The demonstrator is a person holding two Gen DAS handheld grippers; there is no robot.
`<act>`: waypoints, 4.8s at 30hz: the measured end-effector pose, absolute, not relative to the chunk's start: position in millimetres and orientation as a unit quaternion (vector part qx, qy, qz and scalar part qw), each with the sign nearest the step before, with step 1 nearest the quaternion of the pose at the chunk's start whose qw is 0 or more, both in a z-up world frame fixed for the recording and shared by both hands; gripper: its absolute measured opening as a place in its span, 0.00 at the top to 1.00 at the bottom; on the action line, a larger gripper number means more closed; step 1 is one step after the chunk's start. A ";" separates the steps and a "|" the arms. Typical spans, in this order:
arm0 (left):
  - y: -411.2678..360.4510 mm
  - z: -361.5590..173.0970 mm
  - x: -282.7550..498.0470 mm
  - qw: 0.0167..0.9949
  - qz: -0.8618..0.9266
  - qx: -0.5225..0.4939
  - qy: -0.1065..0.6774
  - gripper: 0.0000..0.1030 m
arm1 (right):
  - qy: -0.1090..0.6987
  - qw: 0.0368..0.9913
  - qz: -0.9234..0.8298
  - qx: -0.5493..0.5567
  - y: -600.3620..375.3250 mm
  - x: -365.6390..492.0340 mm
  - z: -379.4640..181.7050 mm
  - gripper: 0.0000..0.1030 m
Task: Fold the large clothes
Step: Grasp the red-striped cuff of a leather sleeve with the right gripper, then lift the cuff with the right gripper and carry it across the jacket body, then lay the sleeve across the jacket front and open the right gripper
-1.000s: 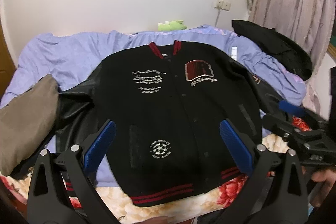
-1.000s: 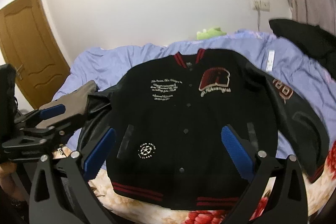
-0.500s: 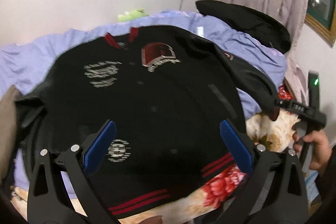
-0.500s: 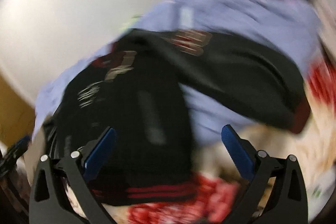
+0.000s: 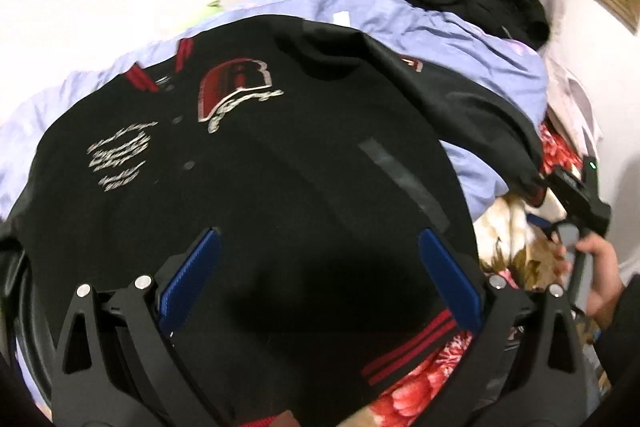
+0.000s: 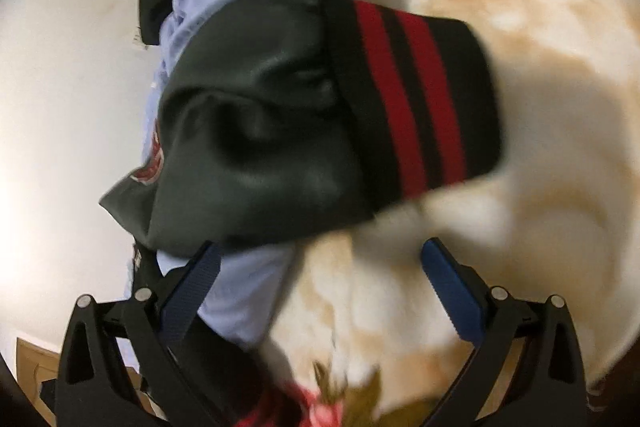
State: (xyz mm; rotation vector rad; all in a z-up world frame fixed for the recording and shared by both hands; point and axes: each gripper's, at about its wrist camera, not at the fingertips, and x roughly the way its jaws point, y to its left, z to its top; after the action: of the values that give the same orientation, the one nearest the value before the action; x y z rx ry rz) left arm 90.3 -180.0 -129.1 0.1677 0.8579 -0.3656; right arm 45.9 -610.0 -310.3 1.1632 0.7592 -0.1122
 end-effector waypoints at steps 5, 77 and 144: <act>-170.6 -128.7 92.5 0.891 -0.189 0.102 0.401 0.05 | 0.344 0.765 -0.132 0.528 -625.1 67.8 -309.6 0.10; 57.8 -236.3 68.3 0.884 -0.112 -0.054 0.451 0.96 | 0.608 0.694 0.384 -0.042 62.7 222.2 -162.4 0.82; 72.5 -230.5 195.1 0.876 -0.128 0.018 0.465 0.97 | 0.552 0.819 0.127 0.094 -278.5 354.0 -204.1 1.00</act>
State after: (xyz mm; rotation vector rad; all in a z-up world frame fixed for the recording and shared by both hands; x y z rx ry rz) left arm 195.1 72.5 -230.5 0.0373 0.9694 -0.2669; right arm 354.0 -278.5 -204.1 0.2008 1.1764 0.2716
